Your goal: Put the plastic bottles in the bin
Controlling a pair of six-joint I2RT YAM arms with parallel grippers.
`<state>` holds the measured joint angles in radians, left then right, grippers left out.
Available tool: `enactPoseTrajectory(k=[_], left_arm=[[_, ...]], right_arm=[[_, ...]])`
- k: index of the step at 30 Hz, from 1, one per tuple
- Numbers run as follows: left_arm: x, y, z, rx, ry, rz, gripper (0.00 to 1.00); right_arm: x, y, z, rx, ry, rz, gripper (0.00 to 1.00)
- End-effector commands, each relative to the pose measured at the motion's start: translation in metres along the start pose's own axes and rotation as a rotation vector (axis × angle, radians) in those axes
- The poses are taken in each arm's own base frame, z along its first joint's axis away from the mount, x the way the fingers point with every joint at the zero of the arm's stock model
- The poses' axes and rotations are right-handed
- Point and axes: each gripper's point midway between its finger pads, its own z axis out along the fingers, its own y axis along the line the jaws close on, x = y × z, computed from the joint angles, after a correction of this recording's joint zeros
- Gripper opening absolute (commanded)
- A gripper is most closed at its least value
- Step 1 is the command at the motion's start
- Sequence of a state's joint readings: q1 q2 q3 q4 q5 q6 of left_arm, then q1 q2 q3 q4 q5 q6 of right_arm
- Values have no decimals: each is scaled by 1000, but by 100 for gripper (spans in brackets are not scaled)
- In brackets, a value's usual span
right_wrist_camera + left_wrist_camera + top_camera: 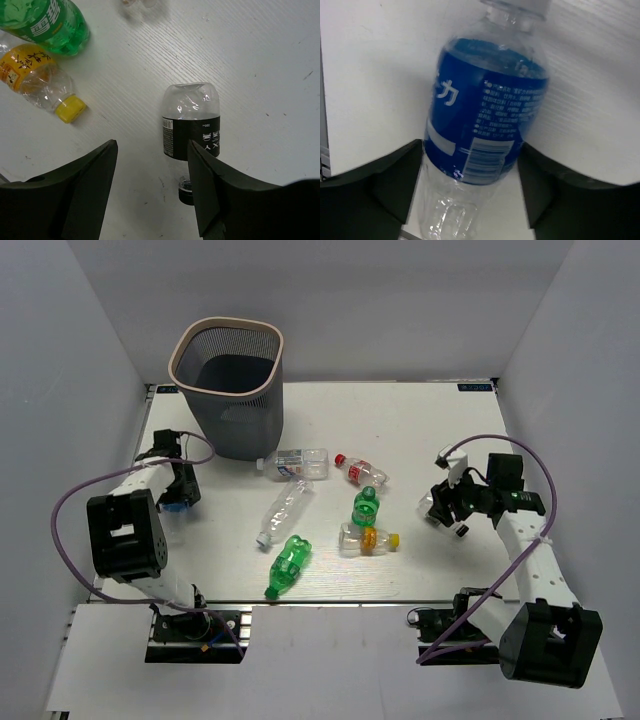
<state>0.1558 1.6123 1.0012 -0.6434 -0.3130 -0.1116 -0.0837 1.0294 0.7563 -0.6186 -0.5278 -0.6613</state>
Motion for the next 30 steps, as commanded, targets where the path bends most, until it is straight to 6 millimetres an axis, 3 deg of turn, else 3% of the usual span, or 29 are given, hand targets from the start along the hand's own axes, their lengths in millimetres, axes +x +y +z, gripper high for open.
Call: enactPoseTrajectory(k=[1, 3, 5, 7, 10, 12, 14, 17, 18, 19, 24, 27, 28, 29, 30], left_arm=[[-14, 0, -1, 27, -41, -14, 78], [-11, -7, 1, 65, -49, -17, 69], [-6, -11, -1, 90, -55, -18, 51], [-9, -19, -12, 141, -86, -15, 34], [-20, -32, -36, 232, -159, -13, 22], [-26, -47, -59, 336, -203, -3, 12], [-31, -52, -92, 408, -276, -16, 5], [-26, -73, -138, 584, -341, 2, 1], [-25, -84, -173, 701, -413, 33, 1], [-20, -86, -188, 741, -434, 50, 1], [10, -107, -280, 1074, -610, 178, 1], [-1, -107, -342, 1226, -731, 216, 0], [-6, -108, -354, 1258, -748, 230, 0], [-10, -110, -365, 1291, -753, 245, 0], [-26, -111, -383, 1324, -793, 253, 0]], right_arm=[[-15, -1, 0, -14, -49, 1, 64], [-22, 4, -2, -47, -71, -15, 63], [-23, 12, -5, -88, -77, -39, 60], [-33, 30, -10, -187, -128, -99, 52], [-51, 52, -21, -293, -222, -176, 37], [-68, 66, -31, -352, -314, -240, 32], [-77, 71, -36, -369, -366, -309, 37], [-95, 78, -43, -396, -444, -390, 54], [-96, 78, -41, -409, -440, -386, 56], [-101, 77, -42, -415, -437, -387, 60], [-105, 76, -35, -459, -406, -354, 62], [-112, 73, -30, -449, -407, -316, 60], [-115, 71, -30, -436, -414, -324, 60], [-117, 81, -27, -466, -406, -343, 60], [-119, 79, -26, -454, -401, -338, 60]])
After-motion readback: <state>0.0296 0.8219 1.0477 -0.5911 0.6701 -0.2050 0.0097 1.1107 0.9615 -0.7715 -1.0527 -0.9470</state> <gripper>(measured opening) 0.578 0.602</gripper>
